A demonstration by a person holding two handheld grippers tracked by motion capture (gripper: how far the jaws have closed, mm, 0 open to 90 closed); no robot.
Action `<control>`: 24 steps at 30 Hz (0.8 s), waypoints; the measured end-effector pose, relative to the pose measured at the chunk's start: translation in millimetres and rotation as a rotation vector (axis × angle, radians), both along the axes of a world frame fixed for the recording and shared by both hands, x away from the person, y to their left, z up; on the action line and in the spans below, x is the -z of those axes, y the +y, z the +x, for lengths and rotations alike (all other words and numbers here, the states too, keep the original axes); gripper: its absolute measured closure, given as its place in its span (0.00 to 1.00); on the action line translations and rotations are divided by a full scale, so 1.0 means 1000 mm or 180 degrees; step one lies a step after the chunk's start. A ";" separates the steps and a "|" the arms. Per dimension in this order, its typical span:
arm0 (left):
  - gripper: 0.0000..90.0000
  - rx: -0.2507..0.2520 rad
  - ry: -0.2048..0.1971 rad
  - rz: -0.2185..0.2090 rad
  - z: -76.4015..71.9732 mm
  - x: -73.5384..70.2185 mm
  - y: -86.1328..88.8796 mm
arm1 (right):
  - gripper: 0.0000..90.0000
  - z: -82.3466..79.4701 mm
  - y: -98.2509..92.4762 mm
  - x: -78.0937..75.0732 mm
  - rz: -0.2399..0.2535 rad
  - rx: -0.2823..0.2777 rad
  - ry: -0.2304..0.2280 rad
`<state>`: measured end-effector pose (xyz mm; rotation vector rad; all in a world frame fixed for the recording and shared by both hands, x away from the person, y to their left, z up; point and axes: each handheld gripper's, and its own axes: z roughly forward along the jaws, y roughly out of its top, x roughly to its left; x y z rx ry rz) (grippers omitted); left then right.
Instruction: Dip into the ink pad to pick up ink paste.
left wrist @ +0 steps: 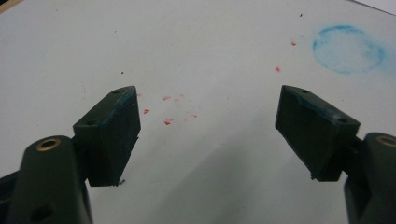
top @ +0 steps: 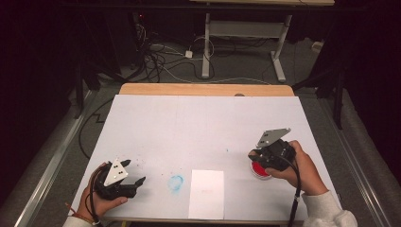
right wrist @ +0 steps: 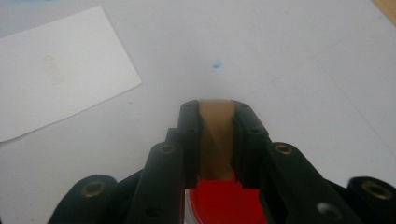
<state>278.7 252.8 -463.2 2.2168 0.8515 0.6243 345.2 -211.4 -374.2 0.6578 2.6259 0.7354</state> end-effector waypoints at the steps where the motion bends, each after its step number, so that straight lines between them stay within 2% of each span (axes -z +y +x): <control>1: 0.24 0.0001 0.0000 0.0000 0.000 0.000 0.000 | 0.85 -0.001 0.003 0.000 0.0005 -0.0045 -0.0011; 4: 0.24 -0.0001 0.0003 -0.0014 0.001 0.000 0.000 | 0.85 -0.005 0.013 -0.001 -0.0024 -0.0124 -0.0039; 9: 0.24 -0.0006 0.0009 -0.0046 0.001 0.001 0.000 | 0.85 -0.007 0.023 -0.004 0.0071 -0.0239 -0.0032; 11: 0.24 -0.0010 0.0020 -0.0036 0.002 0.001 0.001 | 0.85 -0.007 0.026 -0.005 0.0061 -0.0258 -0.0050; 12: 0.24 -0.0015 0.0023 -0.0042 0.002 0.002 0.002 | 0.85 -0.006 0.027 -0.005 0.0078 -0.0298 -0.0016; 16: 0.24 -0.0028 0.0028 -0.0046 0.002 0.002 0.003 | 0.85 -0.005 0.032 -0.005 0.0061 -0.0316 -0.0014; 24: 0.24 -0.0018 0.0036 -0.0039 0.001 0.002 0.004 | 0.85 -0.008 0.049 -0.001 0.0012 -0.0527 0.0044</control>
